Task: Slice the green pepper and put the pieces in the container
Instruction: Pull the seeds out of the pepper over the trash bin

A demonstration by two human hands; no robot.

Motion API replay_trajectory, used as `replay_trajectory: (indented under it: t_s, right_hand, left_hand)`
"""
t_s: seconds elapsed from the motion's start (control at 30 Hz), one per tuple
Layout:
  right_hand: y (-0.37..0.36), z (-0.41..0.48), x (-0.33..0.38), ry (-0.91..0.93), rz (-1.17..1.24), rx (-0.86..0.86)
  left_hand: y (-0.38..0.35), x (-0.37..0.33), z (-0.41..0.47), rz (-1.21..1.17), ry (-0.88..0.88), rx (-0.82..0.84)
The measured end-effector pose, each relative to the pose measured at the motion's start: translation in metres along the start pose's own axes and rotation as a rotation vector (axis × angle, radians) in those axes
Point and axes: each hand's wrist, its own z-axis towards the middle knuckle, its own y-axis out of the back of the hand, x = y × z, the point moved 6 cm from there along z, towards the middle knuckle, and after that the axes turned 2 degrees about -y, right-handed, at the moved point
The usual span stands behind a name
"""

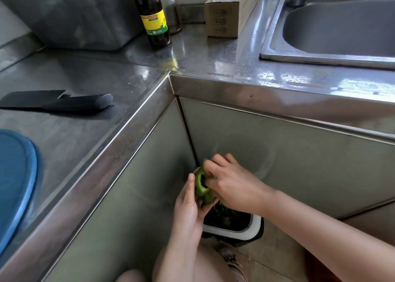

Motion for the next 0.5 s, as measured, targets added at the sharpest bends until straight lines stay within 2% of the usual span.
replay_trajectory:
  t_s: [0.27,0.5]
  right_hand:
    - [0.0012,0.0061,0.0018,0.067,0.031,-0.034]
    - [-0.0047,0.0072,0.0044,0.046,-0.014,-0.055]
  left_hand:
    - [-0.0035,-0.0006,-0.0033,-0.026,0.001,0.040]
    - [-0.0009,-0.0025,-0.0029,-0.023,-0.016,0.013]
